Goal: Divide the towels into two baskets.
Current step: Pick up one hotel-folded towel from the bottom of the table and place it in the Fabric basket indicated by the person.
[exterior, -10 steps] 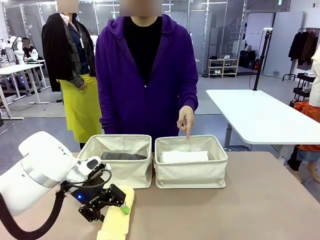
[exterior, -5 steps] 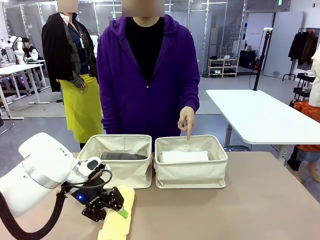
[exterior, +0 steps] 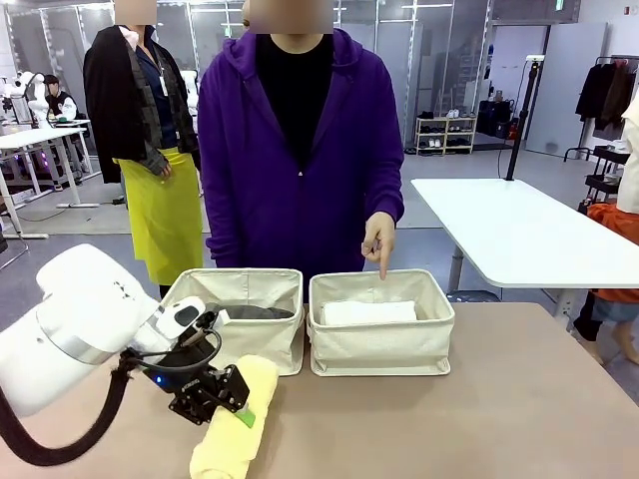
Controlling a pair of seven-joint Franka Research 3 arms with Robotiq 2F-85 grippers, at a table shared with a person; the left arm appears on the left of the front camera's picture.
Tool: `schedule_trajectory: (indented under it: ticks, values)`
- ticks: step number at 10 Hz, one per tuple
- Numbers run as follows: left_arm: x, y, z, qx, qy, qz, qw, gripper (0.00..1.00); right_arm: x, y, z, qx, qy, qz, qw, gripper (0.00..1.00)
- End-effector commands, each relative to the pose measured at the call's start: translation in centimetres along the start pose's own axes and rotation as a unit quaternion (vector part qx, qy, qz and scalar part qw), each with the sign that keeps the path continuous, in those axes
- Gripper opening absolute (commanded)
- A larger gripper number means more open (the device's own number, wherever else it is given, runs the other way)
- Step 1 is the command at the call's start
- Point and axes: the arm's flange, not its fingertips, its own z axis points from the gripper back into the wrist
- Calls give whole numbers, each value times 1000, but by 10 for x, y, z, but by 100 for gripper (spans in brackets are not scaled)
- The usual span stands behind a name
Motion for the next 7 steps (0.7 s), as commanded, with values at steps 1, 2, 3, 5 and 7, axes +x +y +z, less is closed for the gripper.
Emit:
schedule_trajectory:
  ticks: [1, 2, 3, 5, 7]
  values:
    - [-29, -33, 47, 21, 32, -127, 991, 7, -1, 4, 1, 5, -7, 8, 1000, 83]
    - [-25, -50, 58, 53, 77, -186, 978, 7, -1, 4, 1, 5, -7, 8, 1000, 83]
    - [-22, -65, 64, 55, 116, -233, 964, 7, -1, 4, 1, 5, -7, 8, 1000, 83]
    - [-22, -74, 68, 55, 100, -254, 960, 7, -1, 4, 1, 5, -7, 8, 1000, 83]
    - [-27, -76, 62, 72, 111, -239, 962, 7, -1, 4, 1, 5, -7, 8, 1000, 83]
